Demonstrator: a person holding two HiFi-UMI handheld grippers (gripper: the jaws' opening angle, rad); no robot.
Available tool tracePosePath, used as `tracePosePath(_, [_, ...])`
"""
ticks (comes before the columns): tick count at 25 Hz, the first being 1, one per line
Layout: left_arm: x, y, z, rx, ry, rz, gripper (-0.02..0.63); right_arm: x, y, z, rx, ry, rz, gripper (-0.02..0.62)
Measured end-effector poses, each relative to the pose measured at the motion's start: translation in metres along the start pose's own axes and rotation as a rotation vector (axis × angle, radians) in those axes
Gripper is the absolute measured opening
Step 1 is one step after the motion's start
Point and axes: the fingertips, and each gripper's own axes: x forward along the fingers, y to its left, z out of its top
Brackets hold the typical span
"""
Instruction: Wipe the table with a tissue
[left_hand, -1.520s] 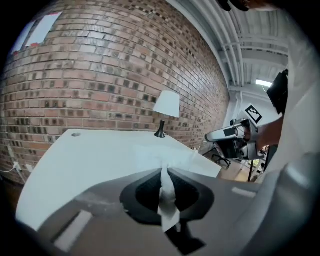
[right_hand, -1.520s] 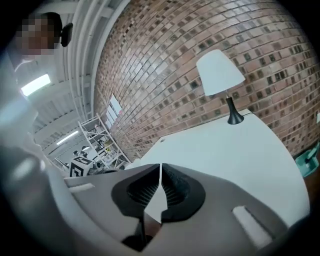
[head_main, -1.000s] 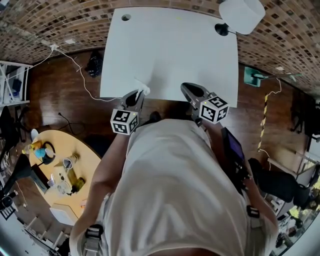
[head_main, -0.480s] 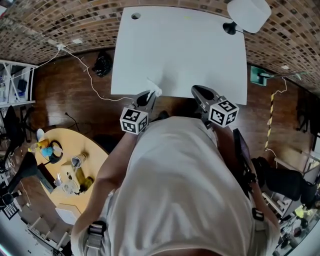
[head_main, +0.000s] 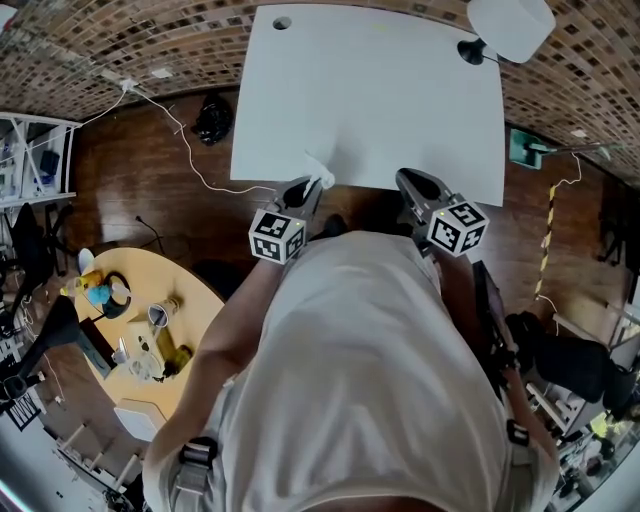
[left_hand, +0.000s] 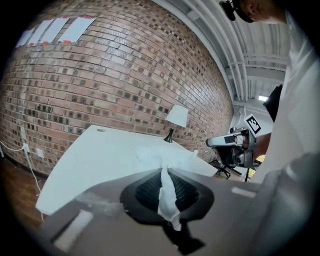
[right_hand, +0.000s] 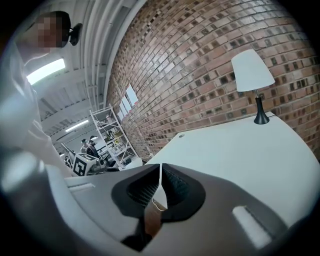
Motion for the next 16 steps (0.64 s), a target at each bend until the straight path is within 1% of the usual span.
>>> tracePosePath(5, [-0.0033, -0.0009, 0.0015, -0.021, -0.011, 0.001, 0.023, 0.0007, 0.002, 0.0004, 0.001, -0.003, 0.004, 0.018])
tracePosePath(11, [-0.0038, -0.0048, 0.0055, -0.011, -0.014, -0.008, 0.023, -0.0031, 0.001, 0.0016, 0.003, -0.017, -0.005, 0.018])
tracePosePath(16, [-0.006, -0.0069, 0.0051, -0.017, -0.02, -0.006, 0.023, -0.0073, -0.0005, -0.0042, 0.004, -0.007, -0.013, 0.018])
